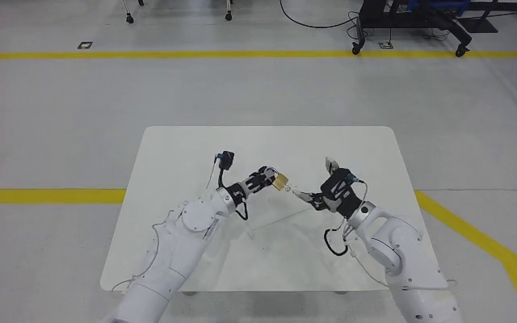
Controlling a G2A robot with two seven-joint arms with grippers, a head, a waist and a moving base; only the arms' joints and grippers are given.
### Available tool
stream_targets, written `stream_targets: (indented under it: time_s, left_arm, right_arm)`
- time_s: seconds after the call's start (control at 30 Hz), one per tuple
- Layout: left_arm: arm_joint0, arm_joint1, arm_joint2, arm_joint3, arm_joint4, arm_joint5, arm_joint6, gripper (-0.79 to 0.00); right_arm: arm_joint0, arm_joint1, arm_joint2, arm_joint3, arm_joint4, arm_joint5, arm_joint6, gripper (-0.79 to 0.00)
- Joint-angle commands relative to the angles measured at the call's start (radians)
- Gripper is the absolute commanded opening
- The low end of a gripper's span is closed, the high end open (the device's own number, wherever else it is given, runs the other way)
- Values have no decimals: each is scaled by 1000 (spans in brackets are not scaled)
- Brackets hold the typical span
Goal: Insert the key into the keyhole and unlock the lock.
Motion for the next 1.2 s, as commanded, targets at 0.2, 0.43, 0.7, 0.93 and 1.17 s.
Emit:
stream_targets:
  time_s: [0.2, 0.43, 0.7, 0.93, 1.17]
  left_arm:
    - [2, 10, 37, -7, 221, 1, 25, -785]
    - [-41, 8, 83, 29, 351, 44, 1, 0]
    - [-16, 27, 7, -50, 293, -15, 1, 0]
    - [120, 85, -148, -320, 528, -17, 153, 0]
    - [251, 114, -205, -482, 945, 95, 435, 0]
  right_arm:
    - [-18, 6, 105, 19, 172, 17, -11, 0]
    - [-51, 9, 142, 18, 222, 28, -21, 0]
    - [-74, 8, 170, 36, 373, 1, -15, 0]
    - [-74, 8, 170, 36, 373, 1, -15, 0]
    - [-74, 8, 170, 36, 373, 1, -15, 0]
